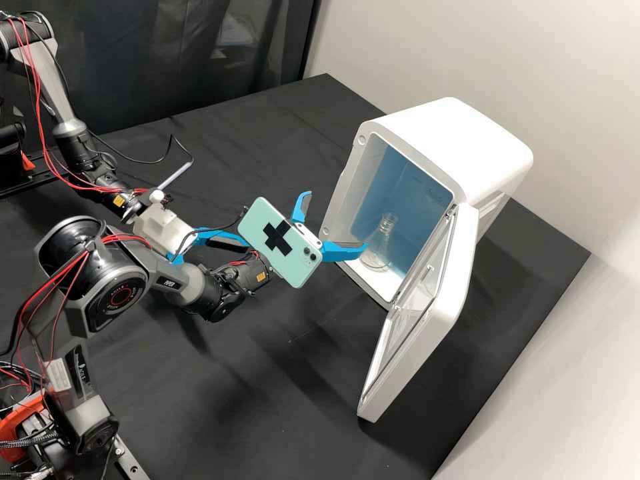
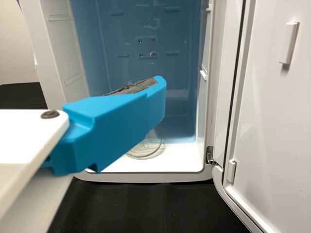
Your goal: Take the flask out of the incubator
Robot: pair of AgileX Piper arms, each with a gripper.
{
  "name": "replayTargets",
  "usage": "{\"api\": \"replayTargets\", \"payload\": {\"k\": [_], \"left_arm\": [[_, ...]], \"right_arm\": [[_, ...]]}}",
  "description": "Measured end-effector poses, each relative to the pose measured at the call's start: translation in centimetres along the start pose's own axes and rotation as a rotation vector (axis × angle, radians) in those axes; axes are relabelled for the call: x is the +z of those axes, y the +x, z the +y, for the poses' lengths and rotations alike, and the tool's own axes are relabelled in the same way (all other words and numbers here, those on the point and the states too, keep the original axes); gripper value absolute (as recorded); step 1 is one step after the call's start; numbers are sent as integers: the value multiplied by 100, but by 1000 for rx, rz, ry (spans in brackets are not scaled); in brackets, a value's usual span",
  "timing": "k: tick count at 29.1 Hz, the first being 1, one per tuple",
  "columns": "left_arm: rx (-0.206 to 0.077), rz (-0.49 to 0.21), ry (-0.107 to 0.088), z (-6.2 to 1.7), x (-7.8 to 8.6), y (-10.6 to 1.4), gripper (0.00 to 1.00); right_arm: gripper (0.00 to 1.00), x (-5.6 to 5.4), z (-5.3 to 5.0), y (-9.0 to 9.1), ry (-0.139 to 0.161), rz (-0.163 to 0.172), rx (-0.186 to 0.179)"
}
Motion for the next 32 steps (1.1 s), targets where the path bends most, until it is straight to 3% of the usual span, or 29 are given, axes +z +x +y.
{"api": "replayTargets", "payload": {"k": [3, 5, 9, 13, 15, 19, 21, 32], "left_arm": [[14, 46, 10, 58, -99, -10, 100], [12, 69, -2, 90, -155, -20, 100], [26, 96, -12, 182, -253, -61, 100], [35, 121, -17, 226, -343, -125, 100], [40, 133, -22, 241, -386, -129, 100], [47, 151, -57, 257, -456, -134, 100], [49, 162, -63, 263, -492, -136, 100], [50, 176, -66, 264, -545, -138, 100]], "right_arm": [[100, 0, 0, 0, 0, 0, 0], [100, 0, 0, 0, 0, 0, 0], [100, 0, 0, 0, 0, 0, 0], [100, 0, 0, 0, 0, 0, 0], [100, 0, 0, 0, 0, 0, 0], [100, 0, 0, 0, 0, 0, 0], [100, 0, 0, 0, 0, 0, 0], [100, 0, 0, 0, 0, 0, 0]]}}
